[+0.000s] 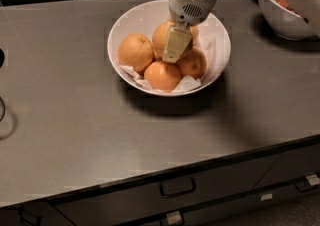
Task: Pick orange from white bowl
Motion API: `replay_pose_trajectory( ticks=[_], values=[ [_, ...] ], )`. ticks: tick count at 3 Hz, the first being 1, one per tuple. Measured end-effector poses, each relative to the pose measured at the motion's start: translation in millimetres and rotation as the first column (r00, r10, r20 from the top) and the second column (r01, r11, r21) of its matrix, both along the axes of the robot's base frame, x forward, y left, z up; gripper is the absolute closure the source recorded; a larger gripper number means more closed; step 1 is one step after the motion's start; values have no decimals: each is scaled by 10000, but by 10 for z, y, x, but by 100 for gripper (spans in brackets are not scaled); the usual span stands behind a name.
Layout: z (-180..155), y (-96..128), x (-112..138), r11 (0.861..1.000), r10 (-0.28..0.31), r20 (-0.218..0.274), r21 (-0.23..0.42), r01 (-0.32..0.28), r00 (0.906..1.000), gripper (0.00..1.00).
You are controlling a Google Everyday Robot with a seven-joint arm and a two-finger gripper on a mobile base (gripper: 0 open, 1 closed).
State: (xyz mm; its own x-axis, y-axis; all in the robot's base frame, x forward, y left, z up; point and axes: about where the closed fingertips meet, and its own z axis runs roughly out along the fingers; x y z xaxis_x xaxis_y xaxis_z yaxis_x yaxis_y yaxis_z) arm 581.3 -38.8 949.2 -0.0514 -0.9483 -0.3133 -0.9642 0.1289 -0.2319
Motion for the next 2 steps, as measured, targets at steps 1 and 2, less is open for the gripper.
replay_pose_trajectory(
  ticks=[1,2],
  values=[
    [204,-72,-63,9990,-444,631,-29,447,9970,100],
    [408,-128,-127,9967,-793,1208,-104,811,9895,100]
  ],
)
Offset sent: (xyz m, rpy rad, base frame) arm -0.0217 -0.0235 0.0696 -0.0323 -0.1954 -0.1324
